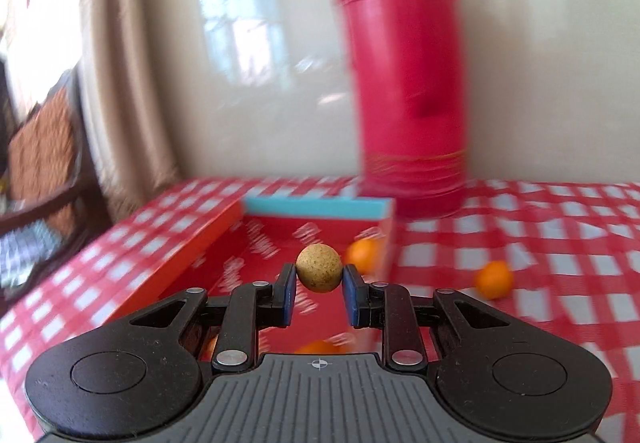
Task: Organize fruits
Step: 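Carry the yellow fruit into the box and open the left gripper, then close the right gripper on the last mandarin orange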
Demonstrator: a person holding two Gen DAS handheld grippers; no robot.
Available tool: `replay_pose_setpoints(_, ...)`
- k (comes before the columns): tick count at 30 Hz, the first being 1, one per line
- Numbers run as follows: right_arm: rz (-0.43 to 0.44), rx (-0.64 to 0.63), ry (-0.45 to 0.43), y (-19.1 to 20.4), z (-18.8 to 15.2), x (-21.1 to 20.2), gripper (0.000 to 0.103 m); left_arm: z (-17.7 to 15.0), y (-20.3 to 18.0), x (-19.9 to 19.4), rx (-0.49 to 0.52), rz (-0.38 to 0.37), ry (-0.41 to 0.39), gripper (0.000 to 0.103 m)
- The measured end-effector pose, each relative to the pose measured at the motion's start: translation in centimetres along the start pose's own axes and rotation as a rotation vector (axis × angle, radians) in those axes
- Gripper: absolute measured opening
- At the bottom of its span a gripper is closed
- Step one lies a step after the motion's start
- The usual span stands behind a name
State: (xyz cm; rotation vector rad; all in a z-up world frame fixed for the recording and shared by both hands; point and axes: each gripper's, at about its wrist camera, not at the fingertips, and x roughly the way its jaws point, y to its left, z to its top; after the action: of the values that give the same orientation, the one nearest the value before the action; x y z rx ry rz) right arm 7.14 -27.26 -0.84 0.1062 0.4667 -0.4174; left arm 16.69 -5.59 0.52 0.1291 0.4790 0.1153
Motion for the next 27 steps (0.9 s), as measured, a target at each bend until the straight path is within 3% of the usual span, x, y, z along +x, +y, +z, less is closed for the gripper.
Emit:
replay_pose_setpoints(5, 0.047, -0.039, 0.007, 2.9, -0.1, 0.5, 0.097, -0.3, 4.0, 2.4, -0.080, 0.034, 0.113, 0.025)
replay_pose_setpoints(12, 0.106, -0.083, 0.007, 6.5, 0.0, 0.8, 0.097, -1.3, 6.7, 3.6, -0.116, 0.036, 0.190, 0.025)
replay_pose_setpoints(16, 0.135, -0.104, 0.011, 8.3, 0.0, 0.9, 0.097, -1.5, 7.5, 3.3, -0.120, 0.026, 0.194, 0.026)
replay_pose_setpoints(21, 0.163, -0.118, 0.016, 10.1, 0.1, 1.1, 0.097, -1.4, 8.8, 2.8, -0.152, -0.015, 0.197, 0.055)
replay_pose_setpoints(24, 0.178, -0.122, 0.019, 11.0, 0.2, 1.3, 0.097, -1.2, 9.4, 1.9, -0.144, 0.027, 0.149, 0.075)
replay_pose_setpoints(27, 0.186, -0.131, 0.023, 11.9, 0.2, 1.5, 0.097, -0.9, 10.7, 1.3, -0.162, 0.021, 0.136, 0.080)
